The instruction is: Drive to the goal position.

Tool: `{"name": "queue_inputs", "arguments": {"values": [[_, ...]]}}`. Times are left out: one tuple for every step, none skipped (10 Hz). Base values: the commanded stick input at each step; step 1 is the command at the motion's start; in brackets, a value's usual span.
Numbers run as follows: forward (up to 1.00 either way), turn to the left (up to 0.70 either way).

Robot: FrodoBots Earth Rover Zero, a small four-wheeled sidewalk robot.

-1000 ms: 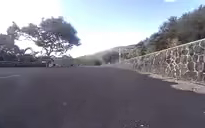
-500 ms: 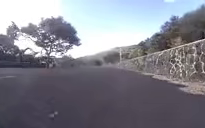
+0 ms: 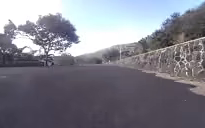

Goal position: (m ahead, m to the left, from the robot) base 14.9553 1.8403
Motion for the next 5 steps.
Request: {"name": "queue_inputs", "arguments": {"values": [[0.7, 0.0], [0.7, 0.0], [0.7, 0.0], [0.7, 0.0], [0.7, 0.0]]}}
